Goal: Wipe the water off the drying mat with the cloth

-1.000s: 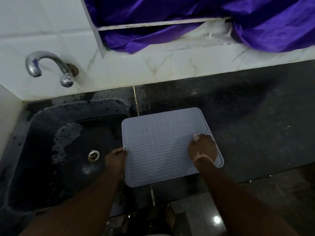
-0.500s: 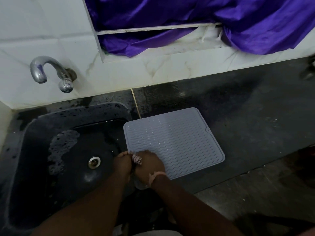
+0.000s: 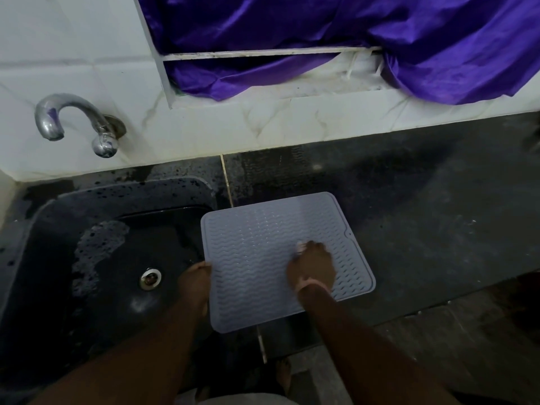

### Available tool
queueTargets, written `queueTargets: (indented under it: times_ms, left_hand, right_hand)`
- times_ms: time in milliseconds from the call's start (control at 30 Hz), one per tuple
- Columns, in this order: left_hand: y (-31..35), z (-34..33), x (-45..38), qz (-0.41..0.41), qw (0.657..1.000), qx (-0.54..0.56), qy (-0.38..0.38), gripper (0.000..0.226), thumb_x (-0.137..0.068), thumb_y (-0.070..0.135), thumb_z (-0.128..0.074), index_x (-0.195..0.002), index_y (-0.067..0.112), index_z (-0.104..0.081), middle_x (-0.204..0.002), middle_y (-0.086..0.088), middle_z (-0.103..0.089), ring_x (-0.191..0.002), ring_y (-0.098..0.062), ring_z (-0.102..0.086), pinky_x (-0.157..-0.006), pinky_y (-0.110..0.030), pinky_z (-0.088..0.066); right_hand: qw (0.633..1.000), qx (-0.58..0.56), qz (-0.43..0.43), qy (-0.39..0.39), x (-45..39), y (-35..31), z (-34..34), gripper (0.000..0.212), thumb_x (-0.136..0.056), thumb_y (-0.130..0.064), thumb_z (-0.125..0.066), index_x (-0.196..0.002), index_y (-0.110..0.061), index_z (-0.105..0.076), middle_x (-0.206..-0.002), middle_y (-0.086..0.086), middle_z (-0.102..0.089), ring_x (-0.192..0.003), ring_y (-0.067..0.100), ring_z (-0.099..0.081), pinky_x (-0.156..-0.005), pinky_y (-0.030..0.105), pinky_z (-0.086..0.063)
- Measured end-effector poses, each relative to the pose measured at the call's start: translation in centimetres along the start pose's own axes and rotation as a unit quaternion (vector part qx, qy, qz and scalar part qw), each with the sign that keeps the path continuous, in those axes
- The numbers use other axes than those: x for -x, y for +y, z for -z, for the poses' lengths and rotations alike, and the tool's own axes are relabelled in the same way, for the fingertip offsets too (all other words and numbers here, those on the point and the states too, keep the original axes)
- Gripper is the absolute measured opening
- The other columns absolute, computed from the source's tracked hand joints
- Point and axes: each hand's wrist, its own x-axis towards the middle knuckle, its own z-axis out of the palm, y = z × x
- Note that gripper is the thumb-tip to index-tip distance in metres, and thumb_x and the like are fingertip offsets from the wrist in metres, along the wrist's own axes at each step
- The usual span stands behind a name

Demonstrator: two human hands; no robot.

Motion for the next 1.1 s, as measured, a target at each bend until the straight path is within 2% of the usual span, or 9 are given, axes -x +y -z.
queueTargets:
  times_ms: [133,233,367,500,600,733,967,1033,1100]
  left_hand:
    - [0.2,-0.3,0.6,-0.041,0.999,-0.011,-0.002,0.03,-0.094,0.02,-0.057,-0.121,0.01,-0.066,-0.123,-0.013,-0.068,-0.107,-0.031,-0.064,-0.102,-0.055,-0.05]
    - [0.6,-0.4,1.3,-0.036,0.999,-0.007,-0.011,0.033,-0.095,0.02,-0.056,-0.124,0.008,-0.065,-0.118,-0.013,-0.067,-0.106,-0.028,-0.062,-0.102,-0.052,-0.051]
    - [0.6,0.0,0.8,0.011,1.0,-0.01,-0.006,0.017,-0.089,0.022,-0.063,-0.095,0.01,-0.074,-0.103,-0.021,-0.072,-0.095,-0.033,-0.069,-0.091,-0.051,-0.056]
    - [1.0,-0.5,0.0,-0.047,0.998,-0.025,0.027,0.032,-0.084,0.033,-0.059,-0.11,0.019,-0.07,-0.116,-0.014,-0.071,-0.107,-0.034,-0.068,-0.098,-0.053,-0.054]
    - [2.2,-0.4,-0.3,-0.068,0.997,-0.008,0.029,0.036,-0.088,0.025,-0.055,-0.119,0.013,-0.069,-0.122,-0.017,-0.069,-0.103,-0.031,-0.066,-0.098,-0.055,-0.053]
    - [3.3,-0.6,1.1,0.001,0.999,0.041,0.021,0.021,-0.091,0.005,-0.054,-0.093,0.005,-0.075,-0.101,-0.021,-0.073,-0.089,-0.035,-0.067,-0.092,-0.061,-0.052]
    - [3.7,-1.6,2.2,0.046,0.997,0.052,0.024,0.016,-0.091,0.004,-0.058,-0.099,0.005,-0.072,-0.098,-0.02,-0.073,-0.09,-0.035,-0.069,-0.079,-0.045,-0.06]
    - [4.1,-2.1,2.6,0.051,0.998,0.046,0.016,0.015,-0.094,0.007,-0.056,-0.097,0.003,-0.07,-0.094,-0.02,-0.07,-0.084,-0.032,-0.067,-0.068,-0.037,-0.055]
    - [4.3,-2.1,2.4,0.037,0.998,0.042,0.008,0.018,-0.093,0.004,-0.053,-0.096,0.002,-0.07,-0.095,-0.022,-0.071,-0.087,-0.035,-0.068,-0.07,-0.04,-0.057]
  right_hand:
    - [0.979,-0.015,0.175,-0.107,6.4,-5.7,-3.3,0.034,-0.09,-0.027,-0.055,-0.122,-0.014,-0.057,-0.12,0.007,-0.056,-0.109,0.024,-0.055,-0.09,0.037,-0.052]
    - [0.963,-0.045,0.212,-0.158,6.0,-6.6,-3.4,0.035,-0.086,-0.033,-0.056,-0.115,-0.014,-0.062,-0.115,0.006,-0.06,-0.107,0.025,-0.058,-0.089,0.037,-0.052]
    - [0.986,-0.096,0.119,-0.071,0.7,-2.5,-1.2,0.02,-0.096,-0.036,-0.049,-0.098,-0.024,-0.065,-0.09,-0.006,-0.064,-0.084,0.014,-0.065,-0.079,0.033,-0.058]
    - [0.999,-0.015,0.003,0.052,-5.6,4.2,1.8,0.023,-0.095,-0.036,-0.051,-0.105,-0.019,-0.062,-0.098,0.003,-0.063,-0.088,0.021,-0.064,-0.076,0.037,-0.057]
    - [0.998,0.005,-0.046,0.047,-7.4,6.4,2.5,0.034,-0.097,-0.036,-0.049,-0.116,-0.011,-0.062,-0.114,0.013,-0.064,-0.104,0.032,-0.062,-0.084,0.041,-0.052]
    - [0.999,0.041,0.014,0.028,-5.0,3.2,1.1,0.033,-0.094,-0.033,-0.049,-0.118,-0.011,-0.057,-0.114,0.01,-0.061,-0.101,0.026,-0.059,-0.08,0.038,-0.052]
    - [0.969,0.011,0.204,-0.138,4.9,-7.4,-2.9,0.038,-0.092,-0.036,-0.056,-0.121,-0.011,-0.056,-0.117,0.01,-0.057,-0.108,0.027,-0.055,-0.09,0.04,-0.052]
    - [0.955,-0.035,0.221,-0.194,5.8,-9.2,-3.5,0.034,-0.09,-0.04,-0.059,-0.113,-0.015,-0.061,-0.11,0.007,-0.061,-0.104,0.026,-0.059,-0.089,0.039,-0.052]
    - [0.952,-0.095,0.191,-0.219,4.9,-9.4,-3.3,0.025,-0.087,-0.037,-0.059,-0.103,-0.019,-0.064,-0.1,0.003,-0.066,-0.096,0.024,-0.064,-0.085,0.036,-0.054]
